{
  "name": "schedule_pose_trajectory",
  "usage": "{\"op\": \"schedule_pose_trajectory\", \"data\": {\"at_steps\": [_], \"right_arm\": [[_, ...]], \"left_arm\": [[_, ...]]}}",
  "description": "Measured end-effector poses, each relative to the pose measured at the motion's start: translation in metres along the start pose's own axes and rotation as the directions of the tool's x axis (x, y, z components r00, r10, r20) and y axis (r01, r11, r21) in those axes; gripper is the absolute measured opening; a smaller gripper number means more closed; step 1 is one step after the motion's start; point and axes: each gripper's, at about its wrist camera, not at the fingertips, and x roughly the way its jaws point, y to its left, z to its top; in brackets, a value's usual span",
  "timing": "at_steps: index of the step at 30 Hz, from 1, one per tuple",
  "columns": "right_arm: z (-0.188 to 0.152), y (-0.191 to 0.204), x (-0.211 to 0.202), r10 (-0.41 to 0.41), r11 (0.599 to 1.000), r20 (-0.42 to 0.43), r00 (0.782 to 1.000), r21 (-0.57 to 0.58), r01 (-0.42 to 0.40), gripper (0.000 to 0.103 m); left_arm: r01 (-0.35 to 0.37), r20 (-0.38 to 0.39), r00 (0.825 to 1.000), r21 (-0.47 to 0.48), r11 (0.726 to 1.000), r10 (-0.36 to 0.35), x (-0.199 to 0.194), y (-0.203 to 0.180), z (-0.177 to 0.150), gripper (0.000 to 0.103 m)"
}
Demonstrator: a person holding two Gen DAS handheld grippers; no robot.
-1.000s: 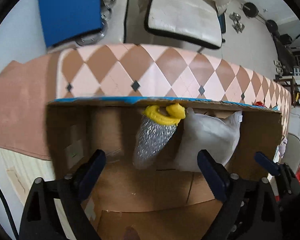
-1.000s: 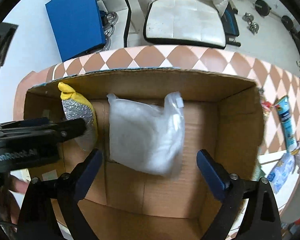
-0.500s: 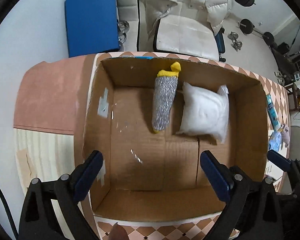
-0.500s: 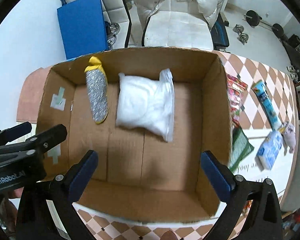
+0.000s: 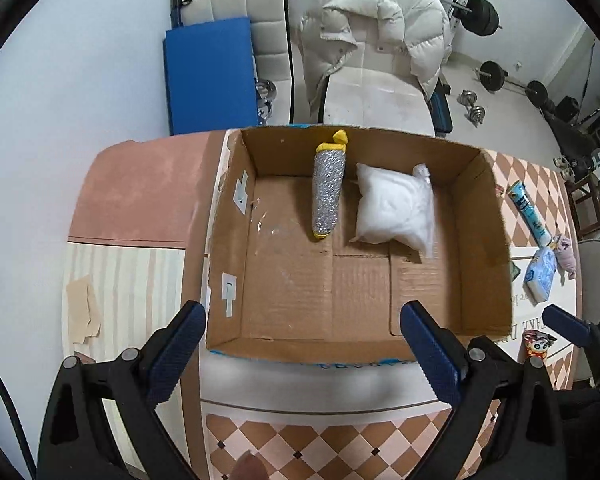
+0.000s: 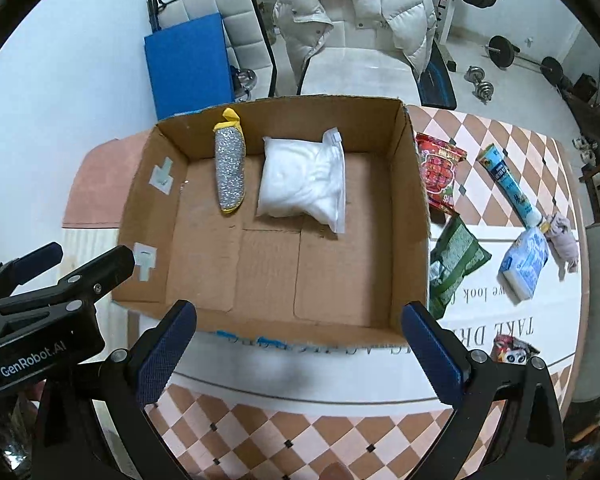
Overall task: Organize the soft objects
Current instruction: 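Grasp the green snack pack with the left tool while the right tool grasps the blue milk pouch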
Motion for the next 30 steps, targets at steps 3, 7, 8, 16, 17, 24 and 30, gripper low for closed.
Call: {"op": "schedule_pose_trajectory", "data": {"at_steps": [3,7,8,16,17,24,30], "right_arm": [[-0.005,-0.012,-0.017,0.041,0.999,0.035,0.999,0.023,-0.042,0.103],[-0.007,-0.048,-0.042,0.08,0.993,0.086,0.993,0.083,-0.087,0.103],[-0.007,-0.062,-0.047,0.076,0.99,0.093,0.993,0.108,-0.086,0.103],[-0.011,-0.216,-0.058,0.015,0.926,0.058,0.998,0.376,-0.035,0.103],[-0.012,-0.241,-0.053,0.016,0.908,0.043,0.999,0.419,-0.032,0.103],[-0.012,-0.368,0.015,0.142,0.779,-0.056,0.988,0.622,-0.077,0.103],[0.004,-0.411,0.09,0.223,0.702,-0.139,0.965,0.71,-0.059,0.102]], "left_arm": [[-0.007,0.049,0.999,0.004,1.0,0.006,-0.02,-0.015,-0.001,0.1],[-0.025,0.123,0.992,0.077,0.997,0.015,-0.045,-0.057,0.009,0.1],[-0.028,0.138,0.99,0.102,0.994,0.014,-0.05,-0.069,0.012,0.1],[0.036,0.019,0.999,0.428,0.903,-0.049,-0.012,-0.212,0.05,0.1],[0.037,-0.01,0.999,0.468,0.883,-0.037,-0.001,-0.228,0.054,0.099],[0.058,-0.223,0.968,0.65,0.758,0.118,0.114,-0.325,0.063,0.096],[0.076,-0.344,0.908,0.695,0.715,0.237,0.188,-0.355,0.044,0.095]]}}
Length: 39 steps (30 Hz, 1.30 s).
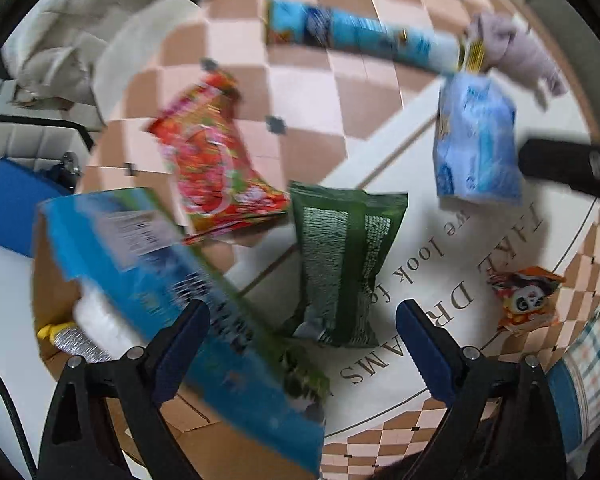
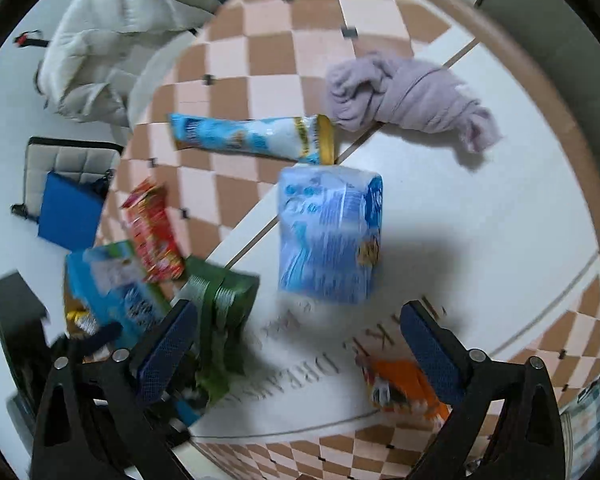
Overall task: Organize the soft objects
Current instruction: 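Grasp the green snack pack with the left tool while the right tool grasps the blue milk pouch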
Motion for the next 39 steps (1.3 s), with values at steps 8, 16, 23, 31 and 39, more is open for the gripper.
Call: {"op": "schedule_pose_trajectory", "data": {"at_steps": [8,16,23,31,39], "right_arm": [[0.033,0.005,0.047,-0.101,0.995,-0.059,0.993,0.009,0.102,0.091],[0.04,0.009,0.072,-0.207,0.978,-0.096,0.973,-0.043,0.204,0.088],[0.034,0.013,0.085,-0.27,0.96,-0.098,0.958,-0.107,0.26,0.07],[0.024,0.006,0.088,-0.288,0.952,-0.09,0.953,-0.137,0.275,0.063],[0.009,0.012,0.069,-0.292,0.943,-0.035,0.956,-0.179,0.282,0.041]], "left_arm": [[0.008,-0.083,0.997,0.009,1.0,-0.007,0.039,-0.01,0.017,0.095],[0.024,-0.119,0.993,0.039,0.999,-0.019,0.059,-0.037,0.034,0.086],[0.096,-0.203,0.976,0.101,0.99,-0.074,0.076,-0.067,0.031,0.052],[0.1,-0.176,0.981,0.065,0.993,-0.087,0.074,-0.075,0.017,0.042],[0.087,-0.061,0.994,-0.023,0.996,-0.088,0.038,-0.076,0.004,0.033]]}}
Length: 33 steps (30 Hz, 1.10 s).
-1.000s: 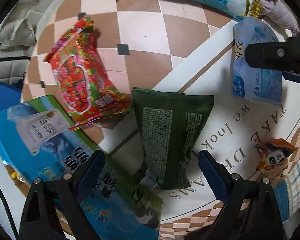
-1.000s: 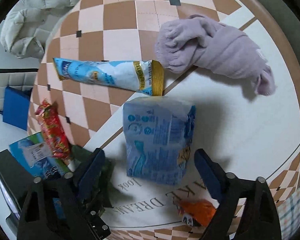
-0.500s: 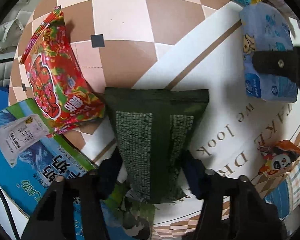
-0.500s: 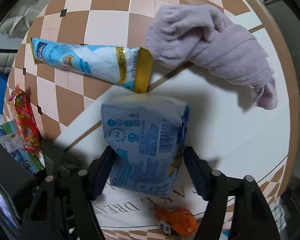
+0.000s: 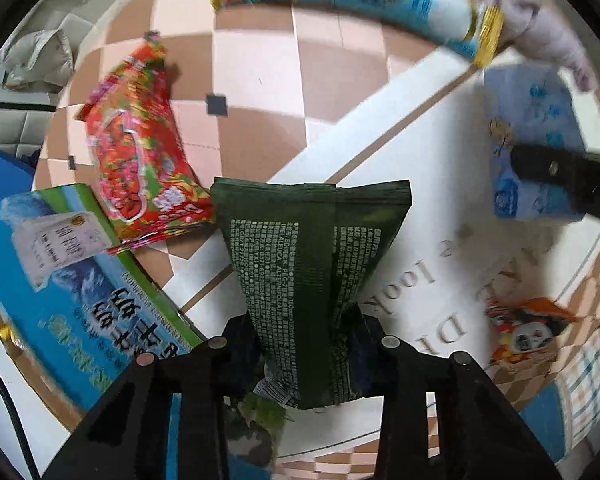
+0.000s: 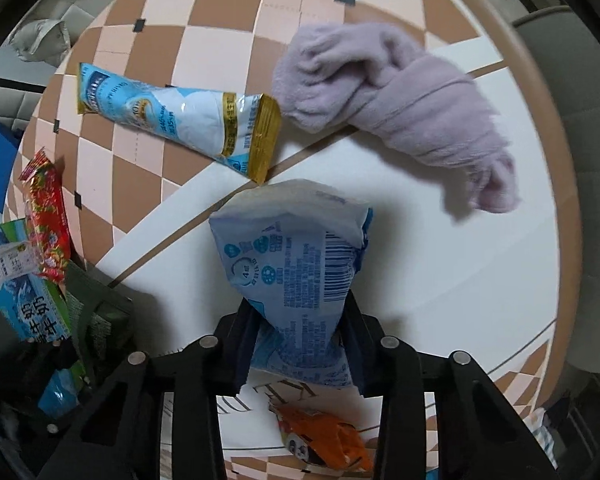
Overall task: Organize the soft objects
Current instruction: 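Carry green pack and milk pouch into the box with both tools and release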
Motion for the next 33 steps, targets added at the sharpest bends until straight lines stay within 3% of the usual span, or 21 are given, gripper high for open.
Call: {"op": "schedule_pose_trajectory", "data": {"at_steps": [5,10,12,14,16,19,24,29,33], "right_arm": [[-0.018,0.004,-0.048,0.031,0.999,0.081,0.996,-0.041,-0.028,0.04],[-0.052,0.021,-0.115,0.097,0.989,0.18,0.979,-0.125,-0.075,0.04],[-0.068,0.036,-0.141,0.131,0.98,0.211,0.969,-0.173,-0.094,0.04],[-0.086,0.057,-0.161,0.167,0.967,0.233,0.958,-0.227,-0.114,0.04],[-0.105,0.082,-0.175,0.203,0.95,0.237,0.95,-0.282,-0.132,0.04],[-0.133,0.129,-0.185,0.245,0.914,0.215,0.945,-0.377,-0.151,0.04],[-0.169,0.211,-0.162,0.246,0.859,0.155,0.957,-0.492,-0.141,0.04],[-0.189,0.28,-0.114,0.224,0.832,0.073,0.972,-0.533,-0.152,0.04],[-0.192,0.322,-0.071,0.203,0.829,0.0,0.979,-0.532,-0.172,0.04]], "left_arm": [[0.096,0.135,0.987,-0.105,0.99,-0.082,-0.047,0.014,-0.027,0.033],[0.211,0.278,0.949,-0.21,0.955,-0.149,-0.094,0.052,-0.082,0.032],[0.241,0.329,0.932,-0.25,0.938,-0.152,-0.111,0.07,-0.107,0.032],[0.26,0.36,0.921,-0.282,0.924,-0.149,-0.127,0.11,-0.112,0.032],[0.259,0.4,0.91,-0.339,0.904,-0.111,-0.139,0.136,-0.137,0.032],[0.25,0.409,0.91,-0.398,0.882,-0.074,-0.143,0.175,-0.171,0.032],[0.245,0.374,0.926,-0.511,0.824,-0.044,-0.122,0.236,-0.222,0.032],[0.248,0.318,0.946,-0.593,0.766,-0.061,-0.083,0.287,-0.253,0.032],[0.271,0.273,0.954,-0.607,0.747,-0.124,-0.043,0.321,-0.26,0.032]]}}
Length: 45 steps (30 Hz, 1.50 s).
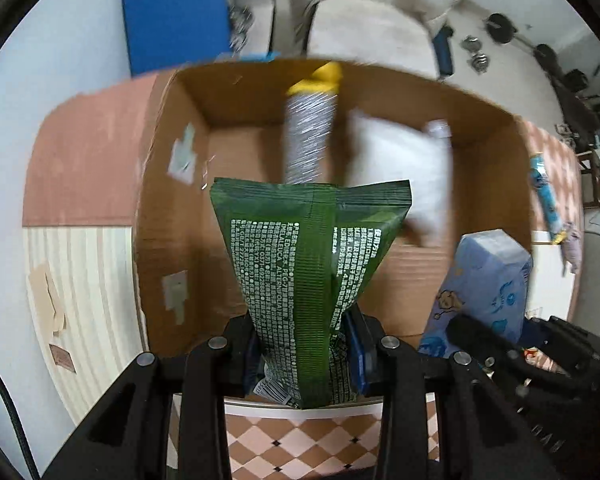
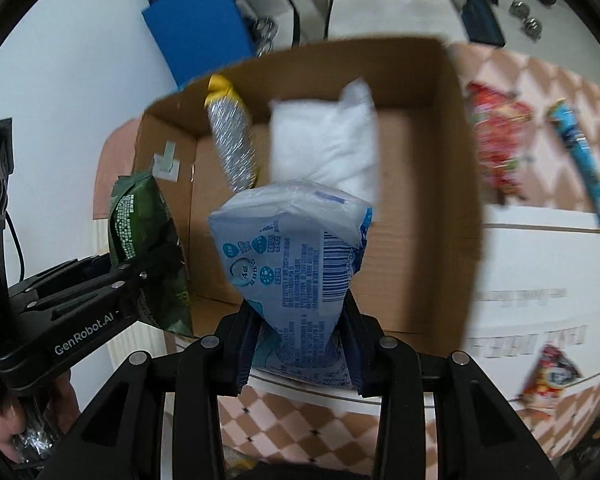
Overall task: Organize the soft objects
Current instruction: 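Carry green pack and milk pouch into the box with both tools and release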
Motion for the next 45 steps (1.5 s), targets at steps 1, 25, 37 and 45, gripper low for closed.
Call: {"op": "schedule_pose_trajectory", "data": {"at_steps": [1,25,37,45], "right_arm": [[0.003,0.009,0.015,0.003,1.0,-0.023,1.0,-0.004,-0.003,0.04],[0.002,0.052,0.084,-0.084,0.994,-0.097,0.992,-0.073,0.077,0.086],[-0.025,0.025,-0.005,-0.183,0.979,0.118,0.976,-0.067,0.192,0.103],[-0.064,0.04,-0.044,-0.208,0.973,0.253,0.945,-0.047,0.226,0.103]], "left_arm": [[-0.005,-0.024,1.0,-0.005,1.0,0.005,0.01,0.008,0.004,0.032],[-0.035,-0.154,0.987,0.032,0.999,0.04,0.05,0.041,0.012,0.044],[-0.055,0.131,0.99,-0.002,0.998,0.055,-0.038,0.03,-0.045,0.096],[-0.078,0.281,0.956,-0.029,0.997,0.083,-0.077,0.022,-0.085,0.096]]}}
